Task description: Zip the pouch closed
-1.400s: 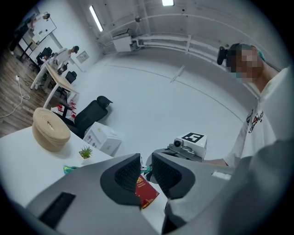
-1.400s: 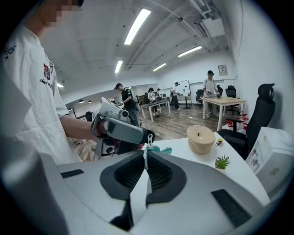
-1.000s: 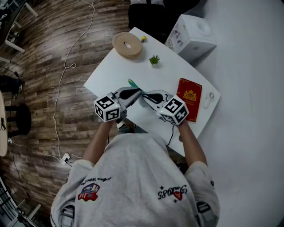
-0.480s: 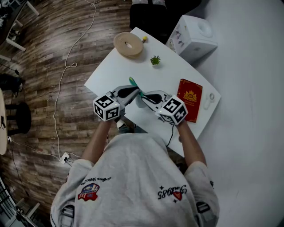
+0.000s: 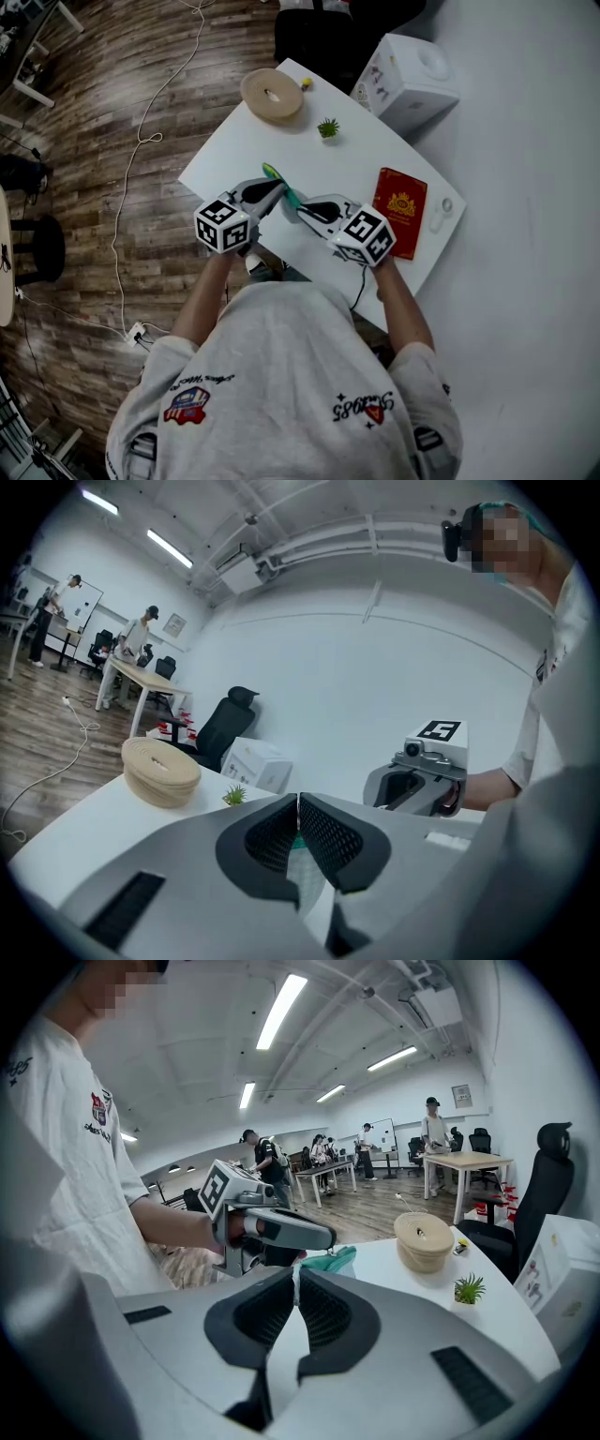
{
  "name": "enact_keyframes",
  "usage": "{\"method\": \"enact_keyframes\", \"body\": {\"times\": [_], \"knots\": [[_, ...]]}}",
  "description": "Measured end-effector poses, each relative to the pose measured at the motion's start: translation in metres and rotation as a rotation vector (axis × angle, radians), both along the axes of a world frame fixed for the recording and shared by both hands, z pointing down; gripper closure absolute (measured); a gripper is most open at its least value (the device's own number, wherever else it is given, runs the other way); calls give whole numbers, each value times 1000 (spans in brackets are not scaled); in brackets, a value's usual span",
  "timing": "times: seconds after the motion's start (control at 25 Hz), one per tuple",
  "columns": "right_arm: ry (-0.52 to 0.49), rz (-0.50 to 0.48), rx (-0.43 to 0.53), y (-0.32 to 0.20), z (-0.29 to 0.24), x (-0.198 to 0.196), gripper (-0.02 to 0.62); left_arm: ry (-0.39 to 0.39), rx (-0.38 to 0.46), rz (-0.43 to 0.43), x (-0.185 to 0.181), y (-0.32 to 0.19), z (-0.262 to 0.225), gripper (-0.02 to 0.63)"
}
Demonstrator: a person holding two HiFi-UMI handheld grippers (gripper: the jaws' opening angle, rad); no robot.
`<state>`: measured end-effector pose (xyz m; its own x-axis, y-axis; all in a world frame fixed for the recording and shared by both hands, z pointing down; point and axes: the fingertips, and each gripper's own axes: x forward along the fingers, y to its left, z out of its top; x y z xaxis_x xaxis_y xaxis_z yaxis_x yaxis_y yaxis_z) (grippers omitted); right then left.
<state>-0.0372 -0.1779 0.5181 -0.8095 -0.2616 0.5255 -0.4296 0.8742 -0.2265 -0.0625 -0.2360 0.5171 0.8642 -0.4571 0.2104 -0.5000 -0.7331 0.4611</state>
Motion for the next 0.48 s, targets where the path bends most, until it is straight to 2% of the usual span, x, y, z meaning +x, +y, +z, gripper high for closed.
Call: {"method": "enact_keyframes", "body": {"times": [0.48], "knots": [[-36,-23,-15,8,-6,-1,575,-38,-22,-106,-36,-19,16,595]]}}
